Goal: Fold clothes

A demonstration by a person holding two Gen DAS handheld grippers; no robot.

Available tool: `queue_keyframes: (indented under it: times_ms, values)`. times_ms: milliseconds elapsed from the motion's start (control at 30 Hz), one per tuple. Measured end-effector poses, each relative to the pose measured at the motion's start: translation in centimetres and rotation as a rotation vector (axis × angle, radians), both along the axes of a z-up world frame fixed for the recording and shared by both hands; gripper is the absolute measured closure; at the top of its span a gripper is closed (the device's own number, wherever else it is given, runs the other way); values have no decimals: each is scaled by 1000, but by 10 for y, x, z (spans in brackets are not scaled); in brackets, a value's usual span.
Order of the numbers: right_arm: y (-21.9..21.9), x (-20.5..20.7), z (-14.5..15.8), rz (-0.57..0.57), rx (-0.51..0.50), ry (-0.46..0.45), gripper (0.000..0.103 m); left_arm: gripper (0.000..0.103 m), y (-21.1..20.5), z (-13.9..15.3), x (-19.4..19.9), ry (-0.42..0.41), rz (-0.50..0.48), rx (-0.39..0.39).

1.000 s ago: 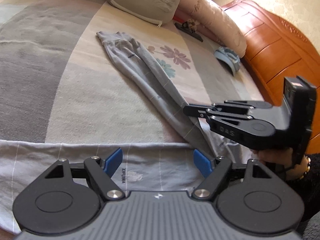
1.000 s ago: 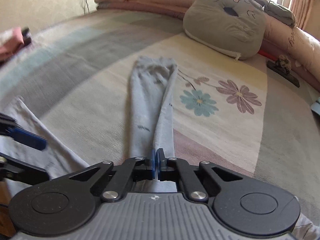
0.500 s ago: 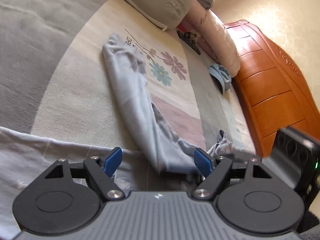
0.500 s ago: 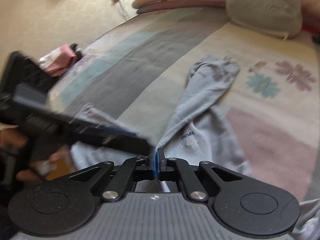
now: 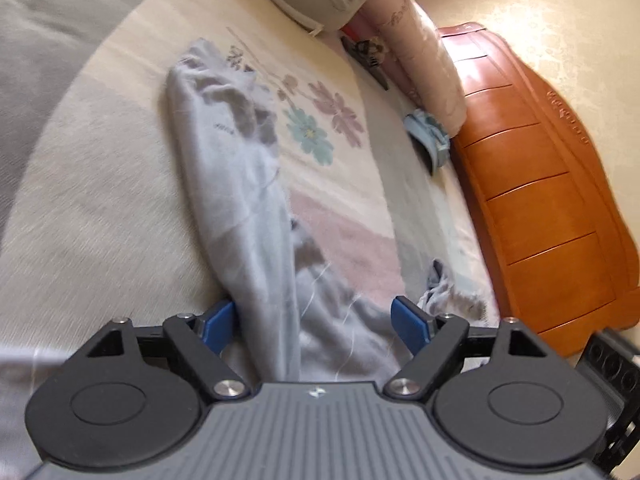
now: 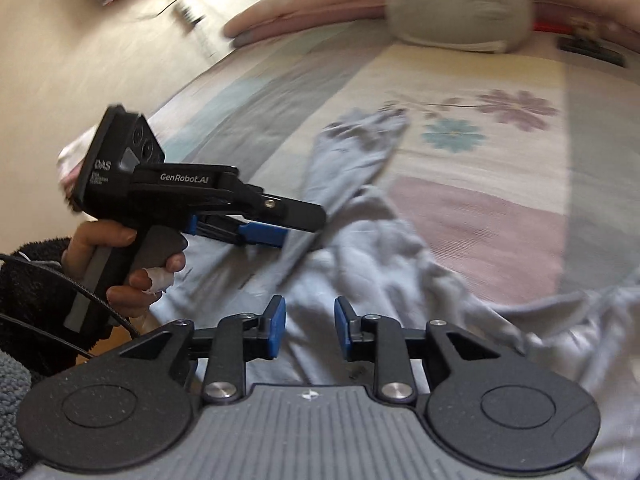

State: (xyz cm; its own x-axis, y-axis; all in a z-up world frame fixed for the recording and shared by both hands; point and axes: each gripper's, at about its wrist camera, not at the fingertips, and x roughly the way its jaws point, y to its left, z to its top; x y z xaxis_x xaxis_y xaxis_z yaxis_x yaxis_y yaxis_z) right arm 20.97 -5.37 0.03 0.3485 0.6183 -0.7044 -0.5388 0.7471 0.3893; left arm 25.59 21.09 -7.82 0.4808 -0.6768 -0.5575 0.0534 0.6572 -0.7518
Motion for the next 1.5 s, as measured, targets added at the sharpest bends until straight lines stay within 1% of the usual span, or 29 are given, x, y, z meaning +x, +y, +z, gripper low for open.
queue_keyframes:
  times_ms: [133, 167, 267, 367, 500, 533, 567, 600, 633, 700, 767, 800, 833, 867, 900, 933, 967, 1000, 1033, 1067, 1100, 1133, 1167, 1200, 1333, 1500]
  values:
    - [-19, -6, 1, -85, 6, -4, 65, 20, 5, -11, 18, -12, 48, -103]
    - [-22, -7, 0, -102, 1, -4, 64, 20, 6, -11, 20, -3, 50, -114]
    - [-35, -14, 1, -157, -9, -5, 63, 20, 4, -9, 19, -4, -3, -97]
    - [-49, -21, 1, -215, 2, 1, 62, 22, 3, -10, 19, -15, -48, -86]
    - [-61, -29, -1, -283, 13, 17, 62, 27, 5, -9, 47, -20, -22, -73]
    - [-63, -32, -2, -294, 11, 18, 62, 30, 3, -8, 50, -23, -28, -62]
    - [-65, -35, -1, -303, 10, 18, 62, 30, 2, -8, 53, -26, -33, -51]
    - [-67, -38, 0, -313, 11, 16, 62, 31, 1, -9, 54, -28, -37, -43]
    - [-70, -41, 1, -322, 13, 14, 61, 35, 2, -10, 51, -29, -36, -41]
    - [-79, -48, 2, -350, 15, 10, 59, 38, 5, -13, 44, -31, -34, -51]
    - [-89, -54, 3, -379, 16, 6, 57, 46, 7, -14, 42, -46, -38, -43]
    - [-94, -57, 4, -393, 16, 4, 57, 48, 6, -15, 46, -49, -37, -31]
    - [-100, -59, 3, -404, 20, 5, 57, 55, 4, -14, 52, -52, -34, -16]
    - [-105, -60, 1, -415, 24, 8, 57, 67, 1, -14, 57, -53, -29, 6]
    - [-110, -60, -1, -423, 24, 11, 57, 76, -2, -13, 60, -49, -20, 39]
    - [-113, -61, -3, -427, 24, 11, 57, 93, -3, -12, 60, -38, -8, 60]
    - [-116, -61, -4, -430, 25, 10, 57, 95, -4, -10, 60, -27, 5, 82]
    - [-119, -62, -4, -430, 32, 5, 57, 96, -6, -9, 60, -16, 17, 103]
    - [-123, -63, -4, -427, 42, 0, 55, 97, -7, -6, 58, -10, 30, 127]
    - [-126, -64, -4, -423, 49, -5, 50, 97, -10, -1, 54, -17, 43, 157]
    - [-130, -64, -5, -418, 52, -8, 46, 97, -12, 5, 49, -27, 59, 182]
    - [-135, -63, -5, -411, 53, -10, 42, 98, -13, 13, 42, -49, 81, 198]
    - [-139, -62, -6, -405, 54, -12, 40, 98, -14, 21, 34, -71, 103, 206]
    - [-143, -62, -7, -399, 55, -15, 40, 98, -13, 30, 26, -91, 125, 202]
    - [-165, -53, -18, -386, 78, 6, 39, 98, -11, 63, -13, -147, 214, 231]
    - [-184, -39, -26, -344, 79, 13, 39, 98, -10, 90, -65, -179, 336, 302]
